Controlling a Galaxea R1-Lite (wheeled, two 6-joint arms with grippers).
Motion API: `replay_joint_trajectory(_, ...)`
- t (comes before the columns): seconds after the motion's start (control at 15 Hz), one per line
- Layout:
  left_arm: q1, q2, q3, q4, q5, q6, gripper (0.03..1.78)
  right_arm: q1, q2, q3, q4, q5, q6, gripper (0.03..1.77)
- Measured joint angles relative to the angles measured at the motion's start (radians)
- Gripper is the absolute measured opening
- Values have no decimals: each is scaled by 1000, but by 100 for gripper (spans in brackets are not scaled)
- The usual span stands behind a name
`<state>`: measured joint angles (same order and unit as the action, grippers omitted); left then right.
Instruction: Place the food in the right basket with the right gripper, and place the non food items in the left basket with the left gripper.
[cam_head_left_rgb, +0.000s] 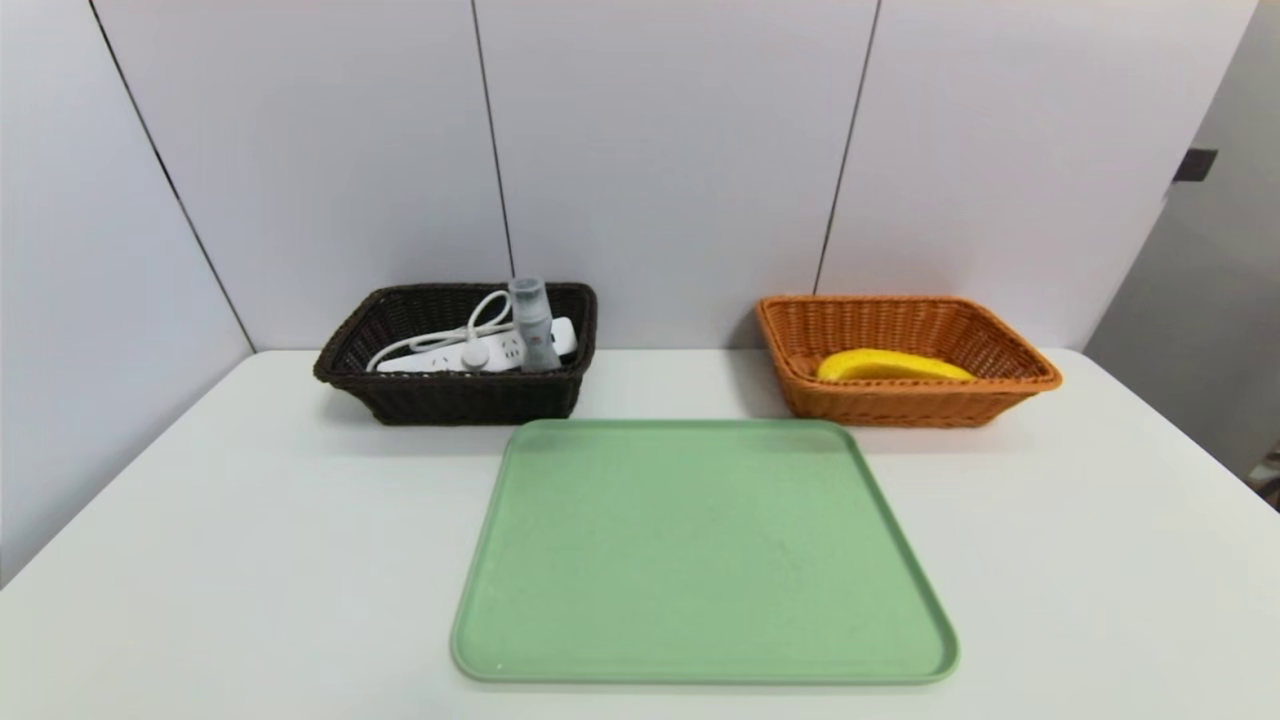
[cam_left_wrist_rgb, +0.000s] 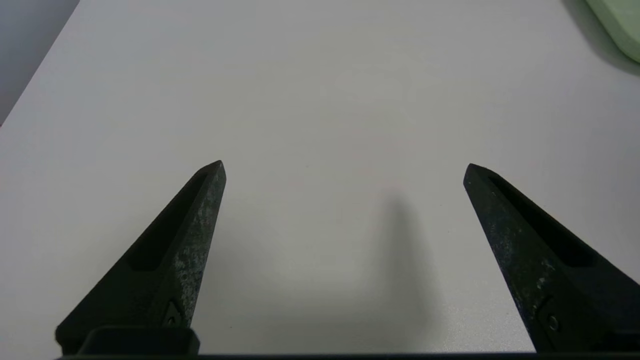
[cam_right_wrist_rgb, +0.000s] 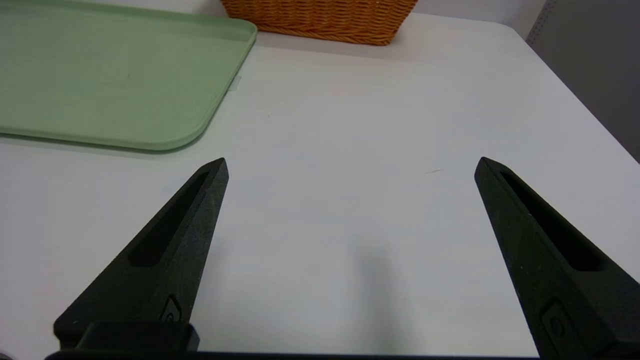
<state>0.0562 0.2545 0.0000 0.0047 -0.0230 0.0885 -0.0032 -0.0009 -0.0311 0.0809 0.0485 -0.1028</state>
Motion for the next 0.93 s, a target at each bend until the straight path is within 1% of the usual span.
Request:
replay_joint_trajectory(0.27,-29,-51,0,0,-1,-8,169,0,0,0,1,2,-3,170)
replay_joint_trajectory(0.6,-53,-206,0,1,1,-16,169,0,0,-1,2,0,13,170)
replay_joint_trajectory(0.93,-56,-249,0,1,3,-17,169,0,0,0,1,0,24,170)
